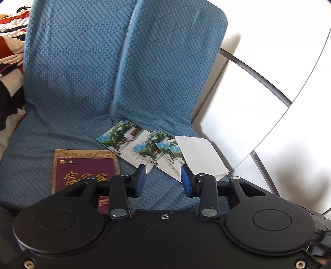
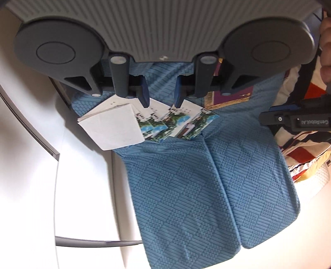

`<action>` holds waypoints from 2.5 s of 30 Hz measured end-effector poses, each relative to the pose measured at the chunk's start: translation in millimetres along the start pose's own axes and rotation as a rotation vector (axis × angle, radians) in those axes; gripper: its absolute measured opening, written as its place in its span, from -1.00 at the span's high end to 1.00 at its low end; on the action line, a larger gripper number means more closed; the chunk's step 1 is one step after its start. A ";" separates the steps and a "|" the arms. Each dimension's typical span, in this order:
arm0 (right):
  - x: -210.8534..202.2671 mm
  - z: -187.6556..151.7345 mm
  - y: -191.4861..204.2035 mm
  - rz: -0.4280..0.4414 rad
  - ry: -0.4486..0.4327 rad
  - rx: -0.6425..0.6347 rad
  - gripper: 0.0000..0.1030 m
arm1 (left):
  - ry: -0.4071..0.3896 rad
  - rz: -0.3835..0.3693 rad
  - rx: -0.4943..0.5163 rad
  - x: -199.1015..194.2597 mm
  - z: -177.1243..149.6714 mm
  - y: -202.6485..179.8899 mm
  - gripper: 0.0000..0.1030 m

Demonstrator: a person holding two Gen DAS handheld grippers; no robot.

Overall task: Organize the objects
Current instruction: 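Move both grippers toward the white folded booklet beside the postcards, then close the left gripper on the edge of the white booklet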

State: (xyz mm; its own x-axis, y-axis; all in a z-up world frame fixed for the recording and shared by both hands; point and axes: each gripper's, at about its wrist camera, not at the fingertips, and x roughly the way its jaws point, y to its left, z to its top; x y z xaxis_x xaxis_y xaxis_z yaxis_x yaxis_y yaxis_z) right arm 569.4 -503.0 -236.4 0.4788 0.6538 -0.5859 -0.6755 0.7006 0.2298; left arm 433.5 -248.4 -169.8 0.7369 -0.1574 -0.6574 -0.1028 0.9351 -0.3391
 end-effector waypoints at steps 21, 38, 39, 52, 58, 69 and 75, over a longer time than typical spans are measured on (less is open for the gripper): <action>40.1 6.6 -75.4 -0.131 0.030 0.086 -0.25 | 0.143 -0.126 0.078 103.2 0.7 -71.5 -0.36; 128.8 18.1 -122.2 -0.132 0.089 0.125 -0.25 | 0.293 -0.187 0.015 227.8 8.5 -74.8 0.08; 135.4 19.2 -124.7 -0.129 0.090 0.123 -0.25 | 0.306 -0.188 0.010 236.4 7.4 -74.2 0.12; 206.5 22.5 -141.6 -0.097 0.173 0.091 -0.03 | 0.462 -0.201 -0.062 323.7 -7.6 -56.8 0.61; 233.6 17.3 -139.9 -0.054 0.223 0.029 0.49 | 0.528 -0.201 -0.052 351.0 -16.6 -57.5 0.68; 260.1 15.9 -160.7 0.002 0.242 0.033 0.61 | 0.597 -0.264 -0.153 370.6 -21.2 -44.5 0.58; 260.2 14.6 -163.3 0.010 0.236 0.047 0.62 | 0.616 -0.333 -0.284 377.6 -20.3 -27.2 0.54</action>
State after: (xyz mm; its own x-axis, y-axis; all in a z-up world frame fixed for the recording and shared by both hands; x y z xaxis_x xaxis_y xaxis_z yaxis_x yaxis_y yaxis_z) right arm 812.5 -443.1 -415.1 0.3243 0.5799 -0.7474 -0.6502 0.7105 0.2692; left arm 700.9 -339.7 -422.5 0.2614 -0.6441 -0.7189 -0.1697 0.7025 -0.6911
